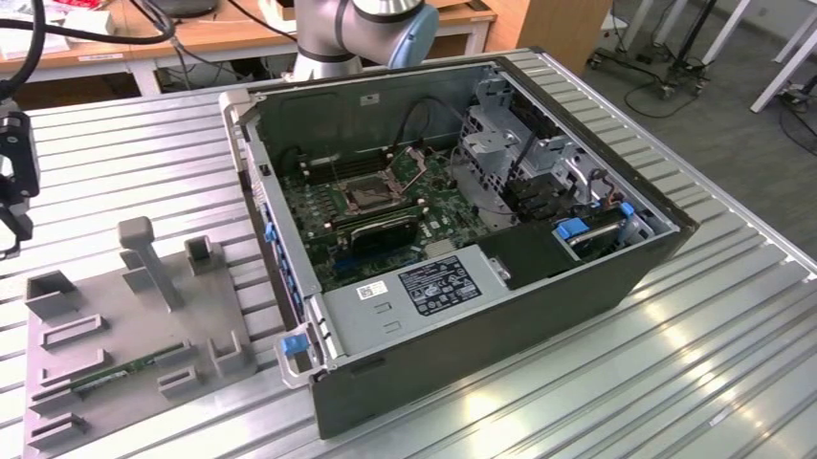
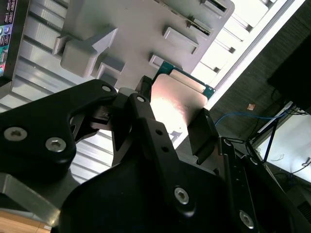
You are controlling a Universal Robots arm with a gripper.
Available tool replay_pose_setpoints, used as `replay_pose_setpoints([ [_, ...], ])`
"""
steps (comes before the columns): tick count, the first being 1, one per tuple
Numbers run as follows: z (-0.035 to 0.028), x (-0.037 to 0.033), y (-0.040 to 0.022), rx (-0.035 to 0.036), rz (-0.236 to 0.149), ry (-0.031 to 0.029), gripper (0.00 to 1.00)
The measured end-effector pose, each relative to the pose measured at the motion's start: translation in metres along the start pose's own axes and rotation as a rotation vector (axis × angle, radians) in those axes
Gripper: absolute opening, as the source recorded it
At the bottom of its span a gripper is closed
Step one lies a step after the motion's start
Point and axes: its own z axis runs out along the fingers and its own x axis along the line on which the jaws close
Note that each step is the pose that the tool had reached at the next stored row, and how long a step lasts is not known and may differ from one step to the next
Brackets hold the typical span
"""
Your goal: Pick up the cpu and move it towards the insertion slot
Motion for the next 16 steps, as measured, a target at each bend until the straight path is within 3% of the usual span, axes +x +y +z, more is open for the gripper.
replay_pose_setpoints([
  [16,0.0,-0.0055,-0.0002,0.0,0.0,0.0,0.54],
])
